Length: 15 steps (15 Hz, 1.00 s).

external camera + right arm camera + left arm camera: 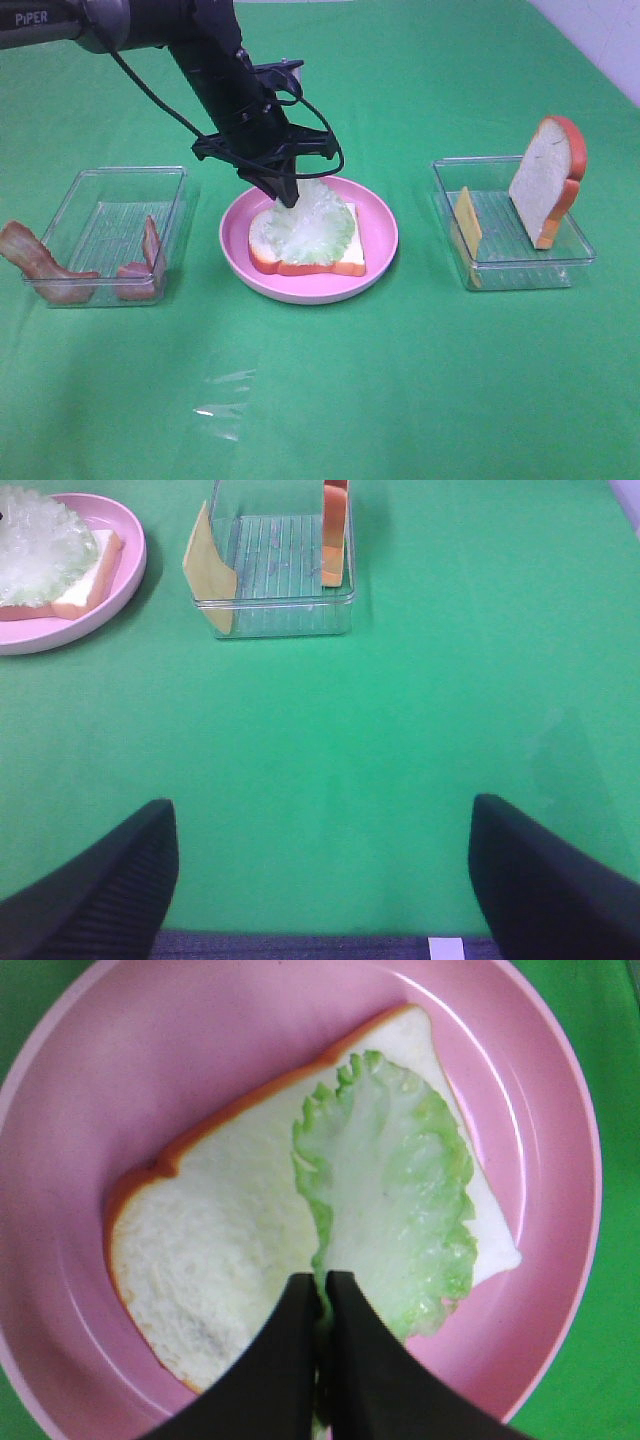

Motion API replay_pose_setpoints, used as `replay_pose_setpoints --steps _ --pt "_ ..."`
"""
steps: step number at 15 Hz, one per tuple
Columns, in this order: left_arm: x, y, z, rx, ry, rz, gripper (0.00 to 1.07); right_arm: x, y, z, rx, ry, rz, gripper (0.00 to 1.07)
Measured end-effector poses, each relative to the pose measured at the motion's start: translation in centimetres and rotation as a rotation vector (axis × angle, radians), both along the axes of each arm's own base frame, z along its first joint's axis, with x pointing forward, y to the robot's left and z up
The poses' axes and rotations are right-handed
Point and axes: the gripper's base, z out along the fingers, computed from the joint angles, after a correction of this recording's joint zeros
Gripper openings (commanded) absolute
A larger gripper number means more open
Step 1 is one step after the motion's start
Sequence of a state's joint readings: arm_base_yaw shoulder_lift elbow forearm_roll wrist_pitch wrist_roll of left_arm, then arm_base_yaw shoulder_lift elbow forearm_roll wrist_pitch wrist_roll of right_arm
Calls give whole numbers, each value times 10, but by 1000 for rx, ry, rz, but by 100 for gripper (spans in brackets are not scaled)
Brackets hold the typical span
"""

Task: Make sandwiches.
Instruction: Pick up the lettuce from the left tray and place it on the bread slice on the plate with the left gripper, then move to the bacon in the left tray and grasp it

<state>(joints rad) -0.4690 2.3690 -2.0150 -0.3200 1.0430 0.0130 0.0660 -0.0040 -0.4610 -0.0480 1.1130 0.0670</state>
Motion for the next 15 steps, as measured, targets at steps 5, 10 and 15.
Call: replay_pose_setpoints --steps 5,10,15 --pt "4 3 1 36 -38 10 101 0 0 0 0 0 0 77" --pt "8 5 57 78 -96 -21 101 0 0 0 0 0 0 77" --pt "-27 35 105 160 -118 84 101 0 0 0 0 0 0 77"
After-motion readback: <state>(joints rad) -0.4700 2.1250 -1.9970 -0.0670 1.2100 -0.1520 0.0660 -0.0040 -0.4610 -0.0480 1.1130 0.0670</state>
